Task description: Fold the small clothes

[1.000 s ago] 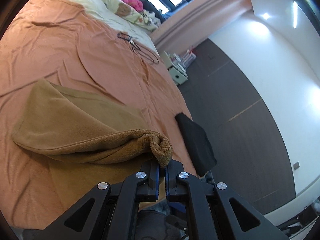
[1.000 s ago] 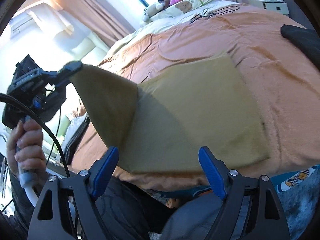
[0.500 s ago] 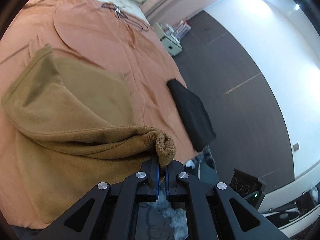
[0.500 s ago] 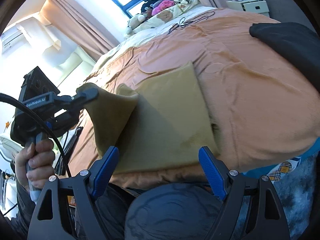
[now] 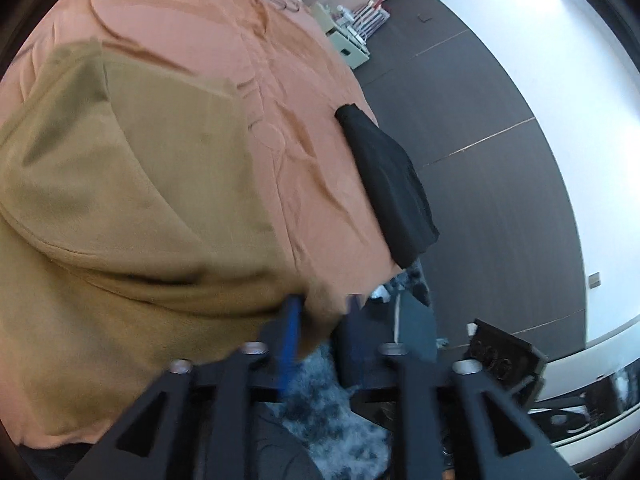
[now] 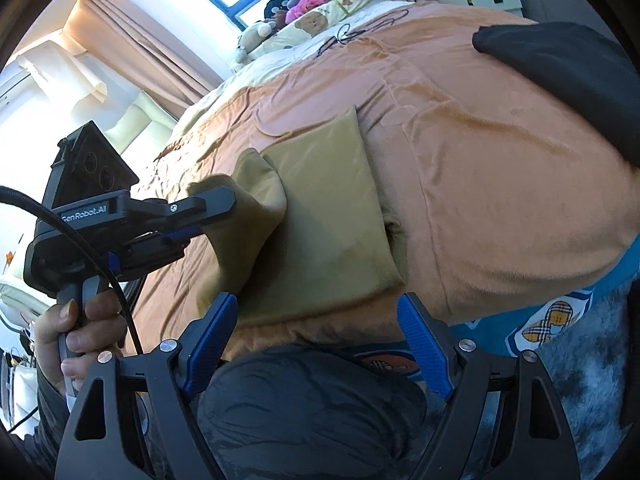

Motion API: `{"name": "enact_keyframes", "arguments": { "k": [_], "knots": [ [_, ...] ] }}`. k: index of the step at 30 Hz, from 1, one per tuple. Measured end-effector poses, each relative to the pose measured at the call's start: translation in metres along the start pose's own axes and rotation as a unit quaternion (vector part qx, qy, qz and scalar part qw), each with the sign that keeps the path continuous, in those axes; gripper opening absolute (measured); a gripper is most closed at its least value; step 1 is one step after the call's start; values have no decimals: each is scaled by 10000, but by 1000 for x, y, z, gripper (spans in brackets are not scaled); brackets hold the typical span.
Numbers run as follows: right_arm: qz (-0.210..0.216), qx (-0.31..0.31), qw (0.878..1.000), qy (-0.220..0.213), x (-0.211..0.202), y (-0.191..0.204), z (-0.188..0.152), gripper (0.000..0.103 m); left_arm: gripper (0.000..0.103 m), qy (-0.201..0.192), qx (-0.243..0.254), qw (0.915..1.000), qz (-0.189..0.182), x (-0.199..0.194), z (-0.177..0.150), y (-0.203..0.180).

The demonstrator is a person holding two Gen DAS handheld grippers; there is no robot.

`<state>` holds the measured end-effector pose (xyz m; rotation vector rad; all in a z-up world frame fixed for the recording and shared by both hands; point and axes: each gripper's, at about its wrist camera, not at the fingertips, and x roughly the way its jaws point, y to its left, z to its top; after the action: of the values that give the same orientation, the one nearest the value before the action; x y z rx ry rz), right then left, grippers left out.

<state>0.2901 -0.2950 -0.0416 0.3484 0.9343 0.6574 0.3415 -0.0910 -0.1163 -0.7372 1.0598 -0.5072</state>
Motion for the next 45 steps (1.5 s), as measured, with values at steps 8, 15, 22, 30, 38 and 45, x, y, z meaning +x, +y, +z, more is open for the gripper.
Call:
{"name": "enact_keyframes", "arguments": {
  "k": [8,15,22,30,38,45],
  "knots": [
    [-27,-76,9995,305,19,4,-1,81,66,-405,-163,9985,321,-39,4,30],
    [-134,-397,9984,383,27,17,6,81,66,-647,-534,9937,748,-73,9,73],
    [-233,-764,9956,499,39,27,13,61,66,-837,-1191,9852,911,-90,19,122],
    [-353,-764,9944,633,52,27,17,48,66,-770,-1428,9830,866,-76,26,146],
    [-397,-710,9944,669,57,25,17,46,66,-569,-1586,9797,1085,-49,31,164],
    [-374,-746,9942,678,64,26,16,36,40,-903,-1657,9748,1190,-48,41,168]
  ]
}}
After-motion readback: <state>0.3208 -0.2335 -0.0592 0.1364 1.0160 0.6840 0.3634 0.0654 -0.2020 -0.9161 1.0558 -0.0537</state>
